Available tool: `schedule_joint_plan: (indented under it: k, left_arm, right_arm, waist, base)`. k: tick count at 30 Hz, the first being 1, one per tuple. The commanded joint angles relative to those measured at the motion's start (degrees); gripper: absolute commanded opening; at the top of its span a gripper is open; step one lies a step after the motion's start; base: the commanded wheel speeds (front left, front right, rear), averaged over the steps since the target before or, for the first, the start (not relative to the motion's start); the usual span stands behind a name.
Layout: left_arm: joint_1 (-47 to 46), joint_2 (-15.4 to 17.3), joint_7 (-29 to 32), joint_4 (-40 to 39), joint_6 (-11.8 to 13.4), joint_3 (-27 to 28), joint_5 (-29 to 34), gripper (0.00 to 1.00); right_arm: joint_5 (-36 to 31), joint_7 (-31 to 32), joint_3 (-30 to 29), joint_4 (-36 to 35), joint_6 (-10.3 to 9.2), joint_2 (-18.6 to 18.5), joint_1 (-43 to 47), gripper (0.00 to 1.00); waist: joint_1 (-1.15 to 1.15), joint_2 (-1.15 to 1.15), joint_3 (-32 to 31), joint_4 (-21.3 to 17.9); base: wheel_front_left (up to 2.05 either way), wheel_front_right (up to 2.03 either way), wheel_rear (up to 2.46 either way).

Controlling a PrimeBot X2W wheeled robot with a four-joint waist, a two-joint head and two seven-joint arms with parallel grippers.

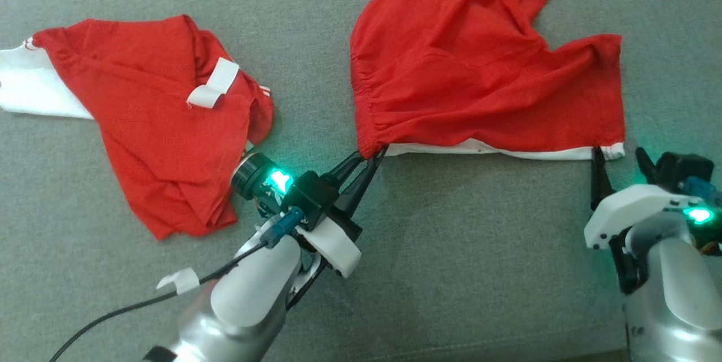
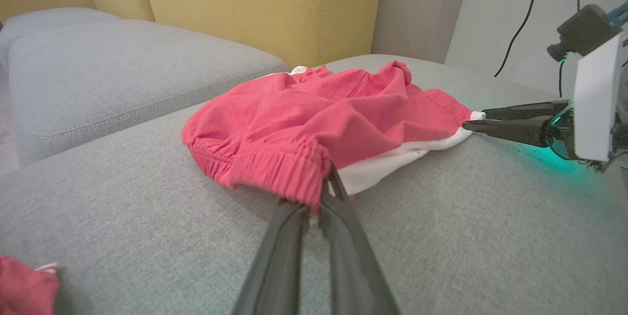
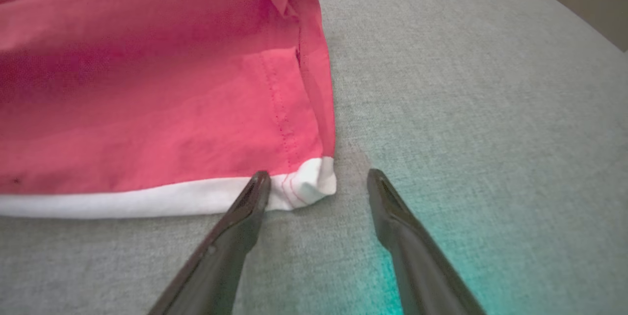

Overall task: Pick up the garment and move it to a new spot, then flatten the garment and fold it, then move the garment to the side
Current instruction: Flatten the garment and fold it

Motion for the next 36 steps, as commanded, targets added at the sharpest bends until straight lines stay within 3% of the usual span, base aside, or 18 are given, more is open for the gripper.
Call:
schedule_joint_plan:
  k: [1, 2, 3, 5, 12, 21, 29, 36]
  left_arm:
    - [-1.2, 1.0, -0.6, -1.9, -0.1, 1.9, 0.4, 0.0]
    - [-1.3, 1.0, -0.6, -1.9, -0.2, 1.9, 0.4, 0.0]
    - [-1.3, 1.0, -0.6, -2.0, -0.2, 1.9, 0.4, 0.0]
    - [-1.3, 1.1, -0.6, -2.0, -0.3, 1.9, 0.4, 0.0]
    - [-1.1, 2.0, -0.6, -1.4, -0.2, 2.2, 0.6, 0.0]
    - [-2.8, 5.9, -0.4, -0.3, -0.5, 3.0, 1.1, 0.0]
    - [-13.8, 9.5, 4.1, -0.1, -1.8, 3.8, -0.9, 0.0]
    - [-23.5, 10.7, 7.6, 0.5, -2.1, 4.3, -4.2, 0.0]
  right_arm:
    - [-0.5, 0.5, 1.3, -0.2, 0.39, -0.2, -1.2, 1.0]
    - [-0.7, 0.6, 1.3, 0.1, 0.39, -0.2, -1.4, 0.93]
    - [-0.8, 0.6, 1.2, 0.5, 0.39, -0.2, -1.5, 0.74]
    - [-0.8, 0.6, 1.1, 1.3, 0.39, -0.2, -1.9, 0.0]
    - [-0.1, -2.6, 1.1, 0.6, 0.39, -0.2, -3.2, 0.0]
    - [8.3, -4.1, 6.3, -7.1, 0.39, -0.2, -5.4, 0.0]
    - [17.5, -1.3, 9.3, -16.0, 0.39, -0.4, -10.8, 0.0]
    - [21.9, -1.7, 11.7, -21.7, 0.39, -3.1, -15.3, 0.0]
  waist:
    - [0.0, 0.0, 0.2, 0.1]
    - [0.0, 0.0, 0.3, 0.2]
    - [0.0, 0.0, 0.3, 0.3]
    - [0.0, 0.0, 0.5, 0.4]
    - [0.0, 0.0, -0.7, 0.0]
    - [0.0, 0.0, -6.2, -1.3]
    - [0.0, 0.0, -11.5, -1.9]
    - [0.0, 0.0, -15.7, -2.4]
  base:
    - [0.0, 0.0, 0.0]
    - [0.0, 0.0, 0.0]
    - [0.0, 0.0, 0.0]
    - [0.0, 0.0, 0.0]
    - [0.0, 0.0, 0.0]
    - [0.0, 0.0, 0.0]
    - [0.0, 0.0, 0.0]
    - [0.0, 0.0, 0.0]
